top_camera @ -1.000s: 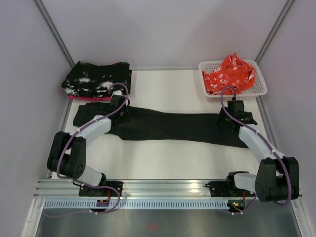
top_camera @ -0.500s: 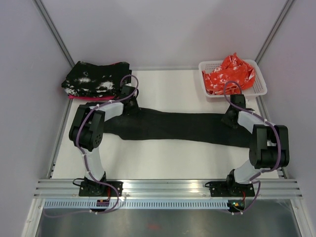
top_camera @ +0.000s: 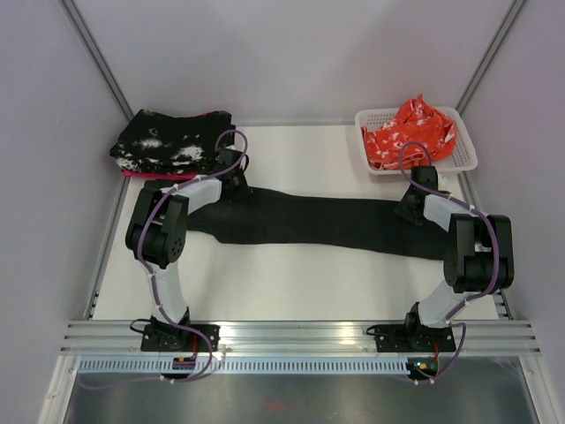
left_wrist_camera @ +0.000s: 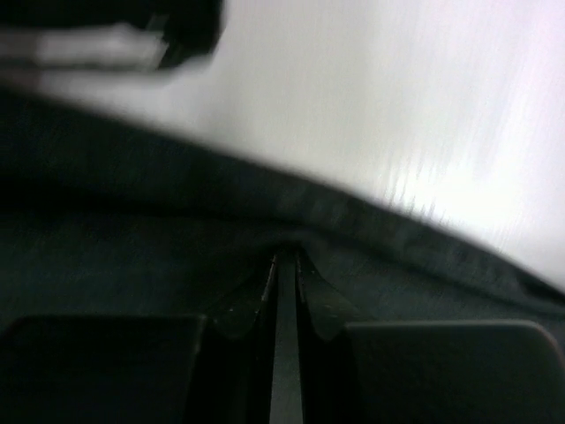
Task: Fold and stack the trousers
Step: Fold the trousers
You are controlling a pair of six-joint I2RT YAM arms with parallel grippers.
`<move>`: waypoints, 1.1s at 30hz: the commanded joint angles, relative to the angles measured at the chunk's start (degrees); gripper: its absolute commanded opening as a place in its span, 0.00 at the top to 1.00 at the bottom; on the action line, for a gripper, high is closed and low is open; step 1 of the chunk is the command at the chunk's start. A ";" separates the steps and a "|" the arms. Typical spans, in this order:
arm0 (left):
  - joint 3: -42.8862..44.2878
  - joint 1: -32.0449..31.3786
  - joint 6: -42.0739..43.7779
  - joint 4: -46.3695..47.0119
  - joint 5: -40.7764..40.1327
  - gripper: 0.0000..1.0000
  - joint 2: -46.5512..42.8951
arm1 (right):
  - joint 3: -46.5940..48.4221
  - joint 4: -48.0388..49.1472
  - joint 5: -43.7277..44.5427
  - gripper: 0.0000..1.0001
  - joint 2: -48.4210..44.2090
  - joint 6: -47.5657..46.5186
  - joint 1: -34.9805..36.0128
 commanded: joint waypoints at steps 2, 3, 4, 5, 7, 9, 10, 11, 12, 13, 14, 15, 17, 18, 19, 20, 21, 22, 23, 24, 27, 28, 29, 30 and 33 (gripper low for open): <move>-8.06 0.03 -0.26 -4.35 -5.66 0.73 -13.64 | -1.52 -0.42 -0.98 0.57 0.02 0.21 -0.12; -10.78 0.20 0.09 -4.70 -6.73 0.61 -19.24 | -2.13 -0.25 -4.03 0.57 -1.47 0.12 -0.12; -11.85 0.38 0.87 -4.97 -7.78 0.53 -21.73 | -2.57 0.54 -6.15 0.57 -2.70 -0.05 -0.03; -12.82 0.99 1.40 -5.23 -8.66 0.40 -24.19 | -3.01 1.07 -8.00 0.56 -4.02 -0.14 0.05; -13.88 2.48 2.46 -6.19 -8.06 0.25 -29.28 | -3.01 0.55 -10.38 0.51 -8.24 -0.41 0.40; -12.92 6.60 2.46 -9.78 -5.34 0.23 -30.80 | -1.79 -1.12 -10.48 0.49 -11.92 -0.67 0.58; -12.74 8.45 1.77 -10.76 -4.72 0.23 -31.15 | -1.26 -2.60 -10.48 0.48 -13.25 -0.93 1.10; -12.83 12.12 1.41 -11.64 -4.19 0.23 -31.07 | -0.99 -3.14 -10.48 0.47 -15.35 -1.37 1.54; -13.17 14.07 0.28 -12.61 -3.93 0.23 -30.90 | -0.81 -3.93 -10.48 0.46 -16.41 -1.37 2.25; -13.44 16.18 -0.43 -12.79 -3.66 0.23 -30.46 | -0.81 -4.20 -9.96 0.46 -17.38 -1.37 2.60; -14.22 20.37 -1.22 -12.70 -3.49 0.24 -30.11 | -1.25 -4.29 -9.52 0.46 -18.78 -0.85 3.04; -14.67 21.81 -2.27 -11.66 -3.40 0.25 -29.84 | -1.69 -4.20 -9.34 0.46 -19.32 -0.41 3.57; -15.37 24.45 -2.63 -9.55 -4.01 0.26 -28.09 | -3.00 -3.94 -9.25 0.46 -19.85 0.73 3.83; -15.11 24.72 -2.98 -8.50 -4.53 0.27 -26.95 | -3.36 -3.94 -9.25 0.45 -19.68 1.00 3.83; -14.59 24.98 -2.90 -8.40 -5.32 0.28 -25.46 | -3.45 -4.20 -9.42 0.45 -19.33 1.09 3.83; -12.41 24.99 -2.90 -8.66 -6.03 0.28 -21.70 | -3.45 -4.55 -9.34 0.45 -18.63 1.26 5.40; -10.99 25.07 -3.25 -9.62 -6.64 0.29 -19.49 | -3.36 -5.42 -9.25 0.45 -18.36 1.44 5.85; -9.59 25.16 -3.95 -12.41 -8.04 0.29 -17.21 | -3.27 -5.95 -8.90 0.45 -18.01 1.61 5.94; -7.23 25.16 -4.74 -13.92 -9.01 0.30 -13.27 | -3.36 -6.39 -8.29 0.45 -18.01 1.79 6.12; -6.77 25.08 -6.31 -14.63 -9.46 0.31 -11.92 | -3.45 -7.09 -8.02 0.45 -18.27 2.31 6.12; -8.34 25.08 -10.61 -14.99 -9.20 0.35 -9.54 | -4.85 -6.84 -6.88 0.44 -20.28 3.46 6.12; -9.21 25.08 -11.85 -15.25 -8.15 0.35 -9.71 | -5.38 -6.58 -7.05 0.43 -21.25 4.24 6.12; -11.75 25.16 -13.25 -15.25 -7.62 0.35 -10.15 | -6.25 -6.40 -7.40 0.41 -21.61 4.60 5.77; -13.51 25.08 -16.05 -15.17 -7.18 0.35 -11.72 | -6.78 -6.66 -8.45 0.40 -21.87 5.13 4.64; -20.28 25.08 -20.90 -15.43 -6.91 0.35 -15.15 | -8.72 -7.36 -10.48 0.39 -22.22 6.62 0.25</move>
